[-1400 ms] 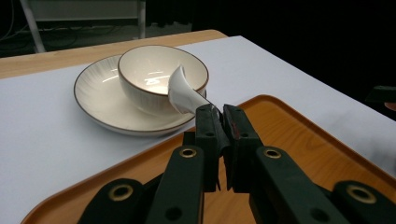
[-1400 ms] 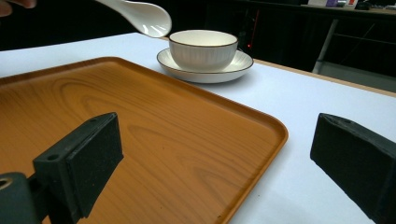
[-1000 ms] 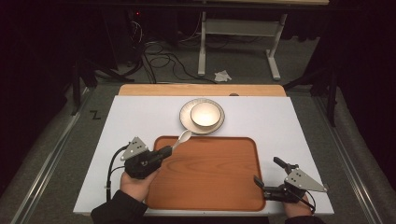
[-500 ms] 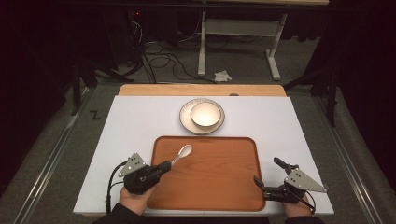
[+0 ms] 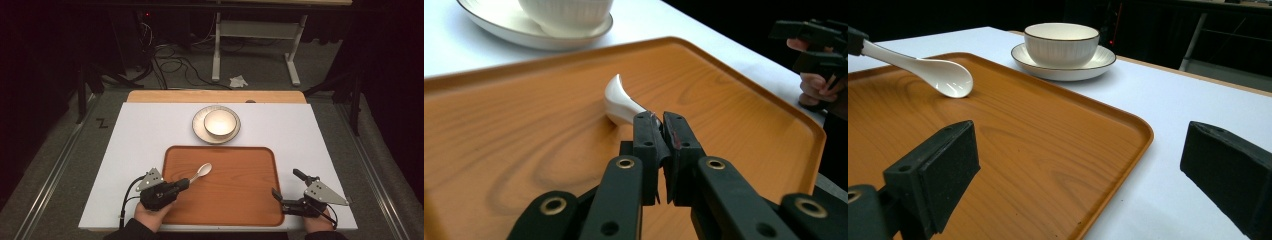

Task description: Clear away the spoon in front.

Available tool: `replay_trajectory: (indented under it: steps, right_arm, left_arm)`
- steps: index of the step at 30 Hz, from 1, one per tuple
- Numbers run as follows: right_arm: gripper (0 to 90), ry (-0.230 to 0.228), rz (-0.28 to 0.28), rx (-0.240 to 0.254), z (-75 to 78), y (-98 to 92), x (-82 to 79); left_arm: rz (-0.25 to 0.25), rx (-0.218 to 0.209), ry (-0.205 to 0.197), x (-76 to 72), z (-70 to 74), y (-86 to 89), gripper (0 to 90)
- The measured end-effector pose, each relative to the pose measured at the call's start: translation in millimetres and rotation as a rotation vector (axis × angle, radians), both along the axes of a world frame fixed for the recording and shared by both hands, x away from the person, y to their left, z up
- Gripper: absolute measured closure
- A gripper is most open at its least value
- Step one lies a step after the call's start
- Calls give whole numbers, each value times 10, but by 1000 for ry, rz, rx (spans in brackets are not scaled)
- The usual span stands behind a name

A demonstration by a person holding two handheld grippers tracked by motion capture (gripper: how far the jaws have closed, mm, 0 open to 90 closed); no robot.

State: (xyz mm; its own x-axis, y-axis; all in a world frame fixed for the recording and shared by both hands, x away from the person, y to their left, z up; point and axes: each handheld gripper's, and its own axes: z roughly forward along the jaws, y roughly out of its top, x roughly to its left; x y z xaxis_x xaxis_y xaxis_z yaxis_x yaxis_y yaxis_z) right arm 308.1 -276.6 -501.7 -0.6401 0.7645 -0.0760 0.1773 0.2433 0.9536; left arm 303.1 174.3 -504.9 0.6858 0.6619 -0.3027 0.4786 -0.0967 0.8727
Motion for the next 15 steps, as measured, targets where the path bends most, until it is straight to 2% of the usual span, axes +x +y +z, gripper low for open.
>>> replay_trajectory:
  steps: [5, 9, 15]
  right_arm:
    - [29, 2, 4, 3, -4, -7, 7]
    - [29, 5, 5, 6, -5, -3, 5]
    - [29, 5, 5, 7, -3, -3, 3]
  left_arm:
    - [-3, -16, 51, 27, -42, 16, 850]
    - [0, 12, 69, 31, -52, 19, 847]
    - [-4, 20, 93, 31, -54, 32, 845]
